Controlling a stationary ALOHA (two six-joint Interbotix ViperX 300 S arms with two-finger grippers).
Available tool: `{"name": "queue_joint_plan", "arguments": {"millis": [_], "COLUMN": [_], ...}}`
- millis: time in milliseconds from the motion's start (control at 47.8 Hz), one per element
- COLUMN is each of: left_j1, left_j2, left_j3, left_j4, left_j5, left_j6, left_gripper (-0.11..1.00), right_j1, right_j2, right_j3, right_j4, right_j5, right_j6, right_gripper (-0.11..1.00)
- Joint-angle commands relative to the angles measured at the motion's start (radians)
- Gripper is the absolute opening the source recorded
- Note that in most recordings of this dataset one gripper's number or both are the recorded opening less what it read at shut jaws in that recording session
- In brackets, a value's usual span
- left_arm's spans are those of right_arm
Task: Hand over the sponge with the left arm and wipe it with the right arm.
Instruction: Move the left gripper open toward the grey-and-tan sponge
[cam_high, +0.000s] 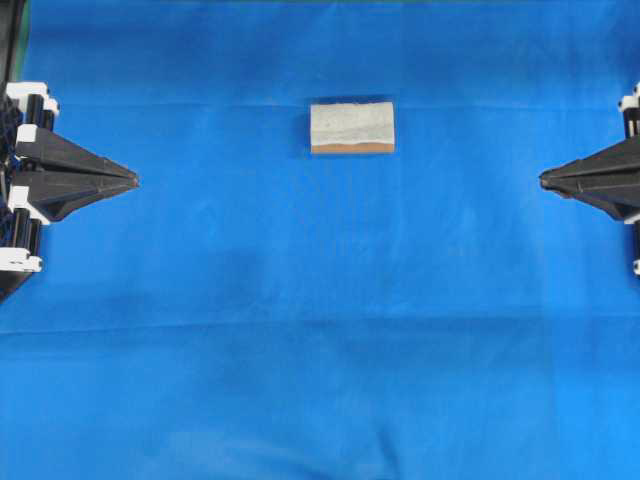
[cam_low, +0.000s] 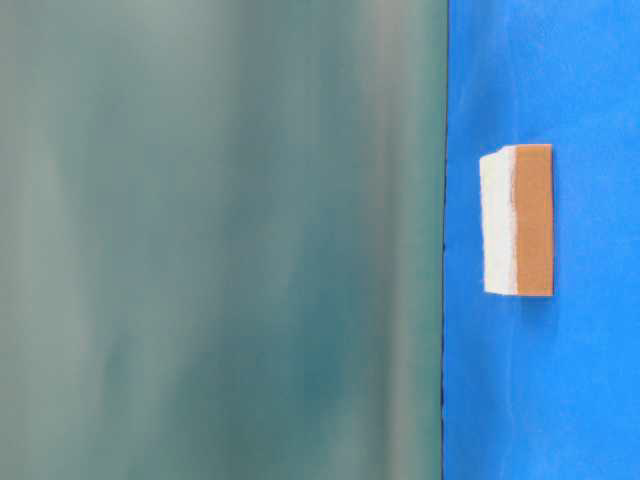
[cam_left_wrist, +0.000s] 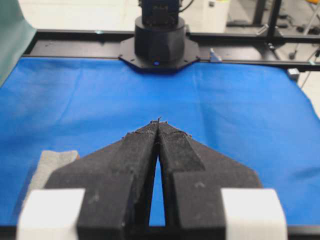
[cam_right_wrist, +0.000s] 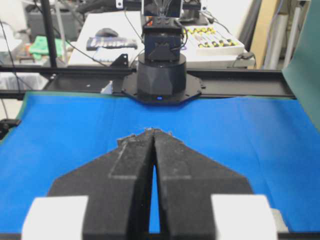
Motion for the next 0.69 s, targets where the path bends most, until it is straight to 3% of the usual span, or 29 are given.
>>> {"name": "queue_joint_plan", "arguments": {"millis": [0, 209, 461, 607, 670], "left_j1": [0.011, 0.028, 0.169, 0.195, 0.207], "left_j2": [0.009, 0.037, 0.176, 0.298, 0.368], "left_j3": [-0.026, -0.044, -0.075, -0.109, -0.135], "left_j4": [-0.015, -0.018, -0.014, -0.017, -0.017], "left_j5": [0.014, -0.003, -0.034, -0.069, -0.086], "left_j6": [0.025, 0.049, 0.057, 0.14, 0.161], "left_gripper": [0.0, 0.0, 0.0, 0.02, 0.12], "right_j1": [0.003, 0.003, 0.0, -0.009, -0.012], "right_j2": [0.008, 0.008, 0.012, 0.014, 0.015], "right_j3": [-0.031, -0.032, -0.032, -0.031, -0.031], "right_j4": [0.005, 0.003, 0.002, 0.002, 0.003], "right_j5": [-0.006, 0.015, 0.015, 0.018, 0.02], "right_j6": [-0.002, 0.002, 0.002, 0.002, 0.002], "right_gripper": [0.0, 0.0, 0.0, 0.0, 0.0]}}
